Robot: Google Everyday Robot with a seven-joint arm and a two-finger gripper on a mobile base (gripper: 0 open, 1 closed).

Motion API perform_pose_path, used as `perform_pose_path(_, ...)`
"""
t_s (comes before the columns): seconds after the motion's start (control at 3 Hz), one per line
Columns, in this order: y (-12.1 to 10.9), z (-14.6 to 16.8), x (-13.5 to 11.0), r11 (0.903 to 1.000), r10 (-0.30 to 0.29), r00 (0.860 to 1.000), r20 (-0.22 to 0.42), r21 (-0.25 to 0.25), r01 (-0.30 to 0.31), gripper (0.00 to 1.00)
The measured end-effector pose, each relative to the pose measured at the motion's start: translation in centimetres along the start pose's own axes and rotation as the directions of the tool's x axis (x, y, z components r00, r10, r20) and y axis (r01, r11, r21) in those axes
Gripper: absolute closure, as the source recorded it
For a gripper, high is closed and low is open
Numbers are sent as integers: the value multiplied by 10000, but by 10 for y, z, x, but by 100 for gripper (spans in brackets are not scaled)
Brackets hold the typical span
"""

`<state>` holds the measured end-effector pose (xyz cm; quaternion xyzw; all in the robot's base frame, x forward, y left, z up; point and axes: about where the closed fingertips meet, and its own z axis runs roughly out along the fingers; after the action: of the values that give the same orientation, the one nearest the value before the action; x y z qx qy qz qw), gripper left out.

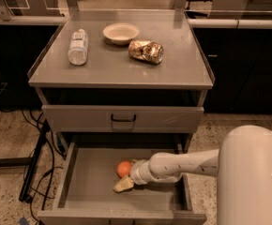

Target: Pick orange from middle drawer and place on counter

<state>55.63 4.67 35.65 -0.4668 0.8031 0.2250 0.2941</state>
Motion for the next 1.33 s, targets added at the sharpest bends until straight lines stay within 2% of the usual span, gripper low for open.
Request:
perform_pose_path(1.0,0,0,0,10000,0,10000,0,-2,0,91)
perform_pose_path(1.33,0,0,0,10000,0,10000,-5,-3,0,100)
